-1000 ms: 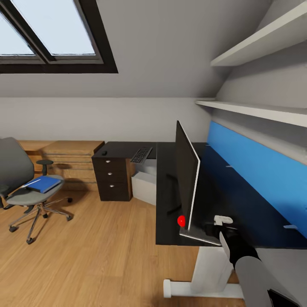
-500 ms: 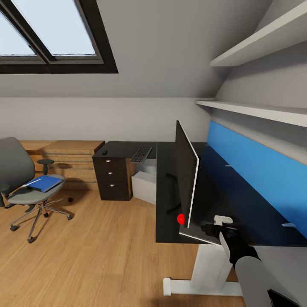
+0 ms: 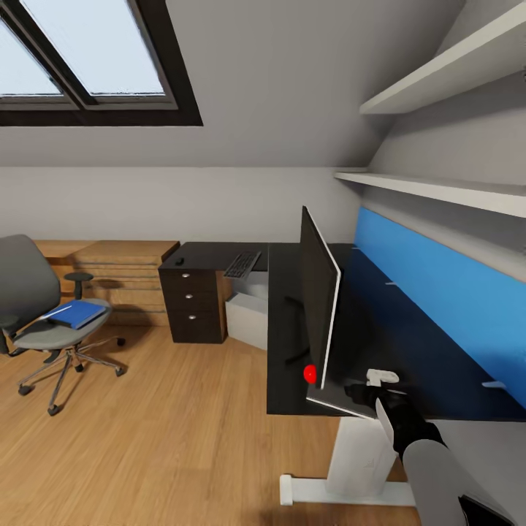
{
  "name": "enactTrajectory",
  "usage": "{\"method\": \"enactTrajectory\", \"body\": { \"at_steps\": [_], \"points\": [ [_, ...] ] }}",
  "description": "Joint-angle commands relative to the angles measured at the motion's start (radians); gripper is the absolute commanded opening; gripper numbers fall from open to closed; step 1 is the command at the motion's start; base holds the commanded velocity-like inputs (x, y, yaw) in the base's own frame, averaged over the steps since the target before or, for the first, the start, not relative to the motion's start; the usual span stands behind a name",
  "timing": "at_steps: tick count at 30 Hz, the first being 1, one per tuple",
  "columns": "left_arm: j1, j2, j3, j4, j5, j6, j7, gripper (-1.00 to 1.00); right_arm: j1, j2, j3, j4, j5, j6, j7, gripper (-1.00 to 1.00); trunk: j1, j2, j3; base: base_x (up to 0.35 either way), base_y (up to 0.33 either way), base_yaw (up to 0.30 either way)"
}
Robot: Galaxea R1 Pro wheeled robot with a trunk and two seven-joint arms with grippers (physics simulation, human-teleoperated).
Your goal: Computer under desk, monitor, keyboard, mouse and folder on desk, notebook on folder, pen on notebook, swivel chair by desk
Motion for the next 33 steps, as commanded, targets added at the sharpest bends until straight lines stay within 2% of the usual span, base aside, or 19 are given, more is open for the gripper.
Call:
{"method": "enactTrajectory", "body": {
  "at_steps": [1, 11, 33],
  "points": [
    [-0.001, 0.0, -0.002, 0.0, 0.007, -0.003, -0.001, 1.0, 0.0, 0.001, -0.007, 0.018, 0.015, 0.004, 0.009, 1.0, 0.0, -0.001, -0.001, -0.122, 0.0, 0.0],
    [-0.001, 0.0, -0.002, 0.0, 0.007, -0.003, 0.0, 1.0, 0.0, 0.001, -0.006, 0.018, 0.015, 0.004, 0.009, 1.0, 0.0, -0.001, -0.001, -0.112, 0.0, 0.0],
    [-0.001, -0.001, -0.002, 0.0, 0.007, -0.003, -0.001, 1.0, 0.0, -0.001, -0.006, 0.018, 0.016, 0.005, 0.009, 1.0, 0.0, -0.001, -0.001, -0.008, 0.0, 0.0]
  ]
}}
